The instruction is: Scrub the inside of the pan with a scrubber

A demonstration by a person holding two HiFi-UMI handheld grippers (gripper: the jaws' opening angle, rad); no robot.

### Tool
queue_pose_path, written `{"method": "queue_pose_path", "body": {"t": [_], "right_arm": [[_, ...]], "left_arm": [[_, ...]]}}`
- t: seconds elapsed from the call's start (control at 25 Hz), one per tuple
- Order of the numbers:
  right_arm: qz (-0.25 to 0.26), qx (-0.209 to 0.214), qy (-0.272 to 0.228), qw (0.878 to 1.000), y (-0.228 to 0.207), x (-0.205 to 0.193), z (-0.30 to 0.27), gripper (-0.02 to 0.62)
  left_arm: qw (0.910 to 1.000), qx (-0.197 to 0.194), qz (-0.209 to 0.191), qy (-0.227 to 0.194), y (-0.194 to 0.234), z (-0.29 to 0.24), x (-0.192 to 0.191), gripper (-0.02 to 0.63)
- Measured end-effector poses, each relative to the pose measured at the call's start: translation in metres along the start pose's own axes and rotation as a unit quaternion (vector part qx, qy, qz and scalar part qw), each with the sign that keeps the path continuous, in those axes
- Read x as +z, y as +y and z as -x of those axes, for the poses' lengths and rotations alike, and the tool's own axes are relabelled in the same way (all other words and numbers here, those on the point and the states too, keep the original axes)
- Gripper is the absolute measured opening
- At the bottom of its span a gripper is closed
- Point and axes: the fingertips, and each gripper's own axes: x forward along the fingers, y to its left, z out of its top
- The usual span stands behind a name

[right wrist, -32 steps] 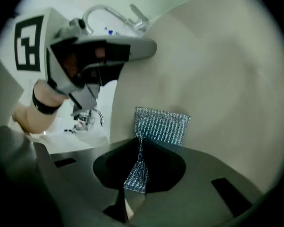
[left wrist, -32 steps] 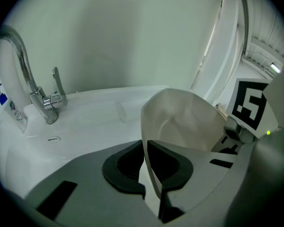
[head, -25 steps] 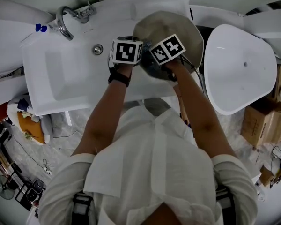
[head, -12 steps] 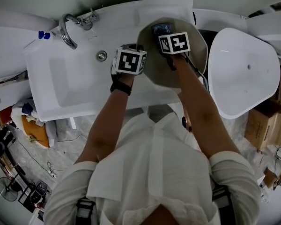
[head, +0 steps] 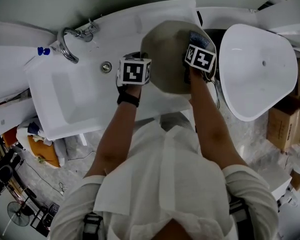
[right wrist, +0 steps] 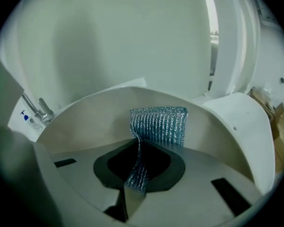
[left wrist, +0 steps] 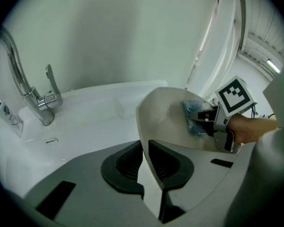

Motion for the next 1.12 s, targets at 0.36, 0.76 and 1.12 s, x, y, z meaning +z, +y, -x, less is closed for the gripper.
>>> {"method": "queue_pose_path", "body": {"t": [0.36, 0.76, 1.12], "right_arm": [[-0.041, -0.005, -0.044, 0.998, -0.002, 0.006, -0.001, 0.034], [0.138, 0.201, -0.001, 0.97, 0.126, 0.023, -0.024, 0.034], [0.287, 0.383, 0.218, 0.851, 0.178, -0.091, 0.033, 0.034]], "left_arm": [[0.9999, -0.009, -0.003, 0.009, -0.003, 0.001, -0.001, 0.049], [0.9997, -0.009, -0.016, 0.015, -0.003, 0.0, -0.001, 0.052], [0.9999, -0.003, 0.003, 0.009, 0.0, 0.001, -0.002, 0.054]]}}
